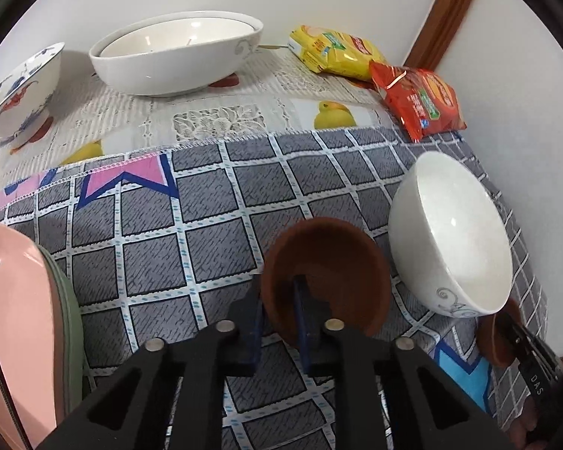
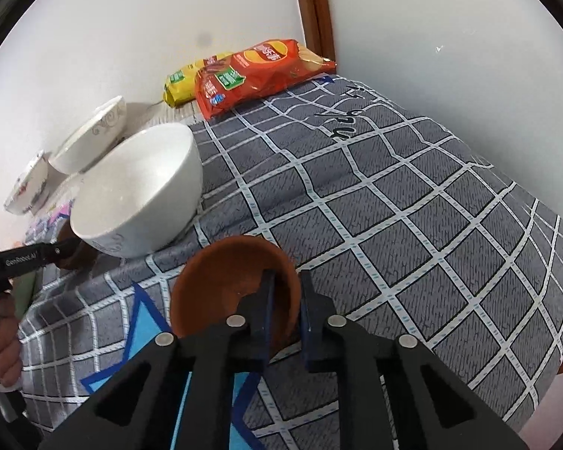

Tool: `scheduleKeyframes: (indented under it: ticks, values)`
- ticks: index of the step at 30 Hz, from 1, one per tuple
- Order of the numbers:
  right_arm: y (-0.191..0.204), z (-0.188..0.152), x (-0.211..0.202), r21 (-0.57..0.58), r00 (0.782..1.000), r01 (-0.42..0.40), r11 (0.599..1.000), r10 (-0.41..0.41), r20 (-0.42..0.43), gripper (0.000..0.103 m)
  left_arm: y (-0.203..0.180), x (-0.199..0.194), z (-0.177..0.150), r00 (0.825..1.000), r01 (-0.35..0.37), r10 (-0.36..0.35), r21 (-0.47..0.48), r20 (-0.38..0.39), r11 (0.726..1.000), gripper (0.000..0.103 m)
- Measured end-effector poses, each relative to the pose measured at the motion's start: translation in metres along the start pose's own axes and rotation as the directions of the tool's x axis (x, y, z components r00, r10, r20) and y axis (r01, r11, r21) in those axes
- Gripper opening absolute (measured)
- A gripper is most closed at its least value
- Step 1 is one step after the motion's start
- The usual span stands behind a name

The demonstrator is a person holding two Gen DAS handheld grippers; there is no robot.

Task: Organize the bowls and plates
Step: 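Carry the right gripper's brown bowl over the white bowl while the left gripper holds its bowl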

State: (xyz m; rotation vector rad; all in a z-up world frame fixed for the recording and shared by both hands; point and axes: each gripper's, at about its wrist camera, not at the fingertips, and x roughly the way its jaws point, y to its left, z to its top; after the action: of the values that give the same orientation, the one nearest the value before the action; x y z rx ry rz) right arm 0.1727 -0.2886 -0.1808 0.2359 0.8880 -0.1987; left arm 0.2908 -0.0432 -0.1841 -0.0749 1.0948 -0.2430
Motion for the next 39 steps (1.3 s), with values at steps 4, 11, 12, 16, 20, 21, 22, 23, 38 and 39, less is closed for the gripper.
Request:
scheduleKeyframes:
  ticks: [4,11,12,16,20,21,22,23,38,39]
  values:
    - [0.001,0.001,-0.003,0.015,1.000,0.007,1.000,-0.007,-0.002,0.010,0.001,-0.005,0.000,1.000,0.004,-0.004,-0.020,0.001,1.000,0.009]
    - [0.006,0.007,-0.020,0.018,0.999,-0.007,1.000,0.007,0.032,0.010,0.000,-0.022,-0.005,1.000,-0.016,0.016,-0.014,0.013,1.000,0.008]
    - [0.007,0.008,-0.024,0.018,0.999,-0.013,1.000,0.012,0.040,0.010,0.001,-0.026,-0.006,1.000,-0.013,0.013,-0.020,0.015,1.000,0.008]
    - [0.009,0.013,-0.035,0.022,0.999,-0.023,0.999,0.022,0.049,0.010,0.003,-0.042,-0.005,1.000,-0.006,0.007,-0.023,0.024,1.000,0.008]
    - [0.012,0.024,-0.043,0.036,0.997,-0.037,0.999,0.035,0.066,0.010,0.003,-0.065,0.003,0.998,-0.009,0.010,-0.012,0.054,1.000,0.008]
    - [0.013,0.027,-0.045,0.038,0.997,-0.043,0.998,0.040,0.072,0.010,0.002,-0.069,0.005,0.998,-0.010,0.010,-0.011,0.061,1.000,0.008]
    - [0.015,0.031,-0.047,0.040,0.996,-0.047,0.998,0.043,0.079,0.010,0.002,-0.076,0.009,0.997,-0.010,0.011,-0.010,0.074,1.000,0.008]
    - [0.017,0.035,-0.049,0.040,0.995,-0.049,0.998,0.045,0.085,0.010,0.002,-0.082,0.013,0.996,-0.012,0.012,-0.007,0.086,1.000,0.008]
    - [0.048,0.072,-0.042,0.033,0.992,-0.096,0.995,0.093,0.080,0.010,-0.009,-0.072,0.051,0.994,0.016,-0.021,0.046,0.108,0.999,0.008]
    - [0.050,0.073,-0.040,0.030,0.993,-0.089,0.996,0.086,0.078,0.010,-0.010,-0.069,0.051,0.994,0.021,-0.026,0.048,0.105,0.999,0.008]
